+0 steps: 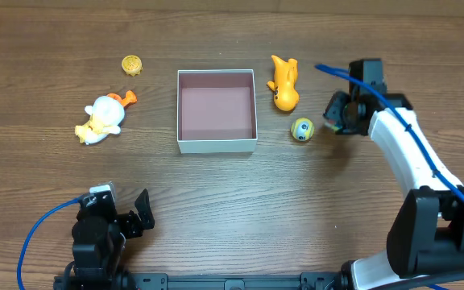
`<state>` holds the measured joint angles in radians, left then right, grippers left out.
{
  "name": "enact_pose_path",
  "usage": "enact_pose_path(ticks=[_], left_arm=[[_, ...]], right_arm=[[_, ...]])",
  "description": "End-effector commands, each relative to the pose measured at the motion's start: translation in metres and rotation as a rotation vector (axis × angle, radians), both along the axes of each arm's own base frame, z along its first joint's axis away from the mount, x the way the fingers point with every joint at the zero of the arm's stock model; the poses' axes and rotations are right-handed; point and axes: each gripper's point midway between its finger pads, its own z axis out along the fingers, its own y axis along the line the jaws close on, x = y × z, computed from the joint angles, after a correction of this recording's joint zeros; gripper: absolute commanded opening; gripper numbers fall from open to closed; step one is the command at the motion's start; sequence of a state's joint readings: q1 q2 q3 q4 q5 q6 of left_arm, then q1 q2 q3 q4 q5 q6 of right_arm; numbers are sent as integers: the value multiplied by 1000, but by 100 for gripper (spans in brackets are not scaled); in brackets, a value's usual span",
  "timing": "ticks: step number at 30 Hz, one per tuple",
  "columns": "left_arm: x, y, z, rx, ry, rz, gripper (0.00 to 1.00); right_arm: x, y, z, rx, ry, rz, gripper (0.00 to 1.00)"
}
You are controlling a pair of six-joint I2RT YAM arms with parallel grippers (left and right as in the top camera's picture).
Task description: Pack container
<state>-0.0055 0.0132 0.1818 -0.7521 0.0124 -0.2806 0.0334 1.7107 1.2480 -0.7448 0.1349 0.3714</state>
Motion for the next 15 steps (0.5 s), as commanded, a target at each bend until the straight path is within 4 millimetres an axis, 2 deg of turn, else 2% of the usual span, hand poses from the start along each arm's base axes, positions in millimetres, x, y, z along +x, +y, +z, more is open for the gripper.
enact_pose_path(ticks=[1, 6, 8, 9, 12, 15], left_arm=[[0, 0, -2, 13, -1, -9, 100], [0, 0, -2, 13, -1, -9, 100], [0, 0, -2, 13, -1, -9, 100], [0, 0, -2, 13, -1, -9, 100], [0, 0, -2, 13, -1, -9, 100], [0, 0, -2, 13, -1, -9, 100]], right_arm=[[29, 24, 54, -1, -100, 205, 65], [35, 66, 99, -25, -152, 370, 62], [36, 79, 106, -22, -170, 398, 62], [37, 83, 106, -20, -174, 404, 66], [37, 81, 106, -15, -172, 379, 74], [40, 63, 106, -29, -174, 292, 79]])
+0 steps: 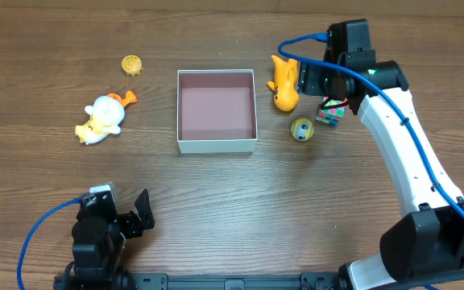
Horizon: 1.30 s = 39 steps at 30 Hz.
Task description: Pack container
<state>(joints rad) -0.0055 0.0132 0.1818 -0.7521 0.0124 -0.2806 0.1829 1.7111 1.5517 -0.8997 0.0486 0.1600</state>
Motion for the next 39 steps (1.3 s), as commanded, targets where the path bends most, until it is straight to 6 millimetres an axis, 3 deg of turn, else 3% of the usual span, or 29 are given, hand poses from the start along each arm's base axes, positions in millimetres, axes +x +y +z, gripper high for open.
enact_pose_path(ticks=[1, 3, 9, 15, 24, 31, 39], left_arm=[[0, 0, -2, 13, -1, -9, 100], [0, 0, -2, 13, -1, -9, 100], [0, 0, -2, 13, -1, -9, 100], [0, 0, -2, 13, -1, -9, 100], [0, 0, -2, 13, -1, -9, 100], [0, 0, -2, 13, -1, -9, 100], [0, 0, -2, 13, -1, -9, 100]], right_arm=[[11, -28, 12, -6, -43, -130, 80], [16, -42, 4, -3, -34, -212, 81], [28, -50, -50, -6, 62, -343, 82], [34, -58, -80, -36, 98, -408, 82], [27, -78, -95, -88, 120, -545, 81], [20, -83, -124, -95, 215, -519, 91], [24, -94, -127, -64, 221, -504, 95]])
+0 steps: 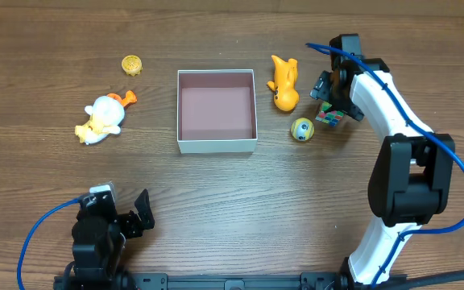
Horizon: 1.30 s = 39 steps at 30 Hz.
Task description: Pack container
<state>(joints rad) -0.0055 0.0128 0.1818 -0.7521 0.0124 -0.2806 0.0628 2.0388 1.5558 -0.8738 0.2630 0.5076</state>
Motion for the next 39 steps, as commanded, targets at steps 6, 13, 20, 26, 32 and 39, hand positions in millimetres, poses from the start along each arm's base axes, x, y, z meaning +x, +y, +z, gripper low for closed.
enact_pose_path(ticks=[6, 13, 20, 26, 32, 39], left_arm=[[0, 0, -3, 13, 0, -9, 100], [0, 0, -3, 13, 0, -9, 100], [0, 0, -3, 13, 0, -9, 100], [0, 0, -3, 13, 0, -9, 100], [0, 0, -3, 13, 0, -9, 100], [0, 0, -3, 13, 0, -9, 100]], right_arm=[[8, 2, -5, 56, 0, 63, 95], [3, 6, -18, 78, 41, 67, 92], [2, 12, -19, 110, 48, 74, 82], [1, 14, -20, 124, 49, 72, 81], [2, 15, -21, 130, 49, 74, 85], [0, 15, -21, 130, 53, 74, 75]])
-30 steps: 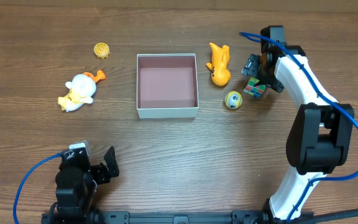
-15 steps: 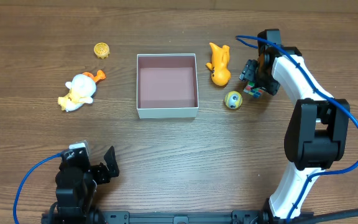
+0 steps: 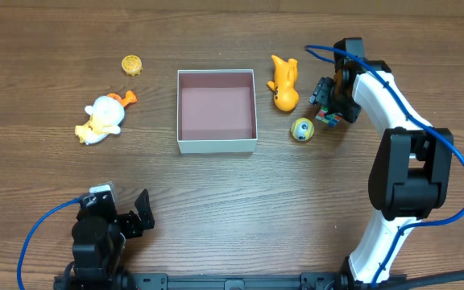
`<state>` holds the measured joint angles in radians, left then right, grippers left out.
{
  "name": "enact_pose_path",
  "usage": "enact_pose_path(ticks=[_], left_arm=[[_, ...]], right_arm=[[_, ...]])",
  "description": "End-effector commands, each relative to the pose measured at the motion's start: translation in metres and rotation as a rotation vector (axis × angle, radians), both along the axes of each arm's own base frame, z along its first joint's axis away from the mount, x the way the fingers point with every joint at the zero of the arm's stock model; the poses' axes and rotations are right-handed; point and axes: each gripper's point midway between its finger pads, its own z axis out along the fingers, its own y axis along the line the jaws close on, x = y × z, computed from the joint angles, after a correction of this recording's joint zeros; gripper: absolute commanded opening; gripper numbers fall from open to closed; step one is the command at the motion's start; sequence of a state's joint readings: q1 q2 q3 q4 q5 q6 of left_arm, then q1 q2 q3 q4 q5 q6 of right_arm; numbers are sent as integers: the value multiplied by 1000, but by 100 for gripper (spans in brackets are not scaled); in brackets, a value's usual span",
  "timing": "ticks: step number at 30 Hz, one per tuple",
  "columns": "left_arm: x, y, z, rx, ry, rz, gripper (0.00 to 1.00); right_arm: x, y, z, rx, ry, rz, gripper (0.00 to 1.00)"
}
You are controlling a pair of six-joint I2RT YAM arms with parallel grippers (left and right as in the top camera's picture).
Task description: Pack container
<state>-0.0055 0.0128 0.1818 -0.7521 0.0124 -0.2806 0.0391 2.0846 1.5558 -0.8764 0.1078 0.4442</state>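
The white box with a pink inside (image 3: 187,111) stands open at the middle of the table. To its right lie an orange duck toy (image 3: 283,84) and a yellow ball (image 3: 301,129). A many-coloured cube (image 3: 329,118) sits right of the ball. My right gripper (image 3: 324,94) hangs just over the cube's far edge, pointing left; its jaws are too dark to read. Left of the box lie a white and yellow duck (image 3: 101,119) and a small gold piece (image 3: 131,64). My left gripper (image 3: 141,211) rests open at the near left, holding nothing.
The right arm (image 3: 393,105) arches from the near right edge up to the cube. The left arm's base (image 3: 97,238) and its blue cable (image 3: 43,225) sit at the front left.
My right gripper has shifted slightly nearer, down toward the cube. The cube, ball, ducks and box lie where they were. The left arm is unchanged.
At first my right gripper covered the spot right of the ball. Then it was farther back by the orange duck, with the cube showing beside the ball. Later the arm stood turned with the wrist behind the cube, and now the gripper sits closer over it.
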Motion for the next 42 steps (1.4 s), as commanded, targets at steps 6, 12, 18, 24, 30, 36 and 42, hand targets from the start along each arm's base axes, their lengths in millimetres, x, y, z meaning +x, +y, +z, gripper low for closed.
enact_pose_path(ticks=[6, 12, 18, 24, 30, 36, 42], left_arm=[[0, 0, -3, 13, 0, -9, 100], [0, 0, -3, 13, 0, -9, 100], [0, 0, -3, 13, 0, -9, 100], [0, 0, -3, 13, 0, -9, 100], [0, 0, -3, 13, 0, -9, 100], [0, 0, -3, 13, 0, -9, 100], [0, 0, -3, 13, 0, -9, 100]], right_arm=[[-4, -1, -8, -2, 12, -2, 68], [-24, 0, -31, 3, 63, 0, 65], [-22, 0, -30, 2, 54, 3, 64], [-20, 0, -30, 1, 47, 9, 58], [-19, -1, -29, -8, 47, 51, 57], [-12, -2, -22, -21, 33, 65, 57], [7, -4, 6, -46, -11, 96, 57]])
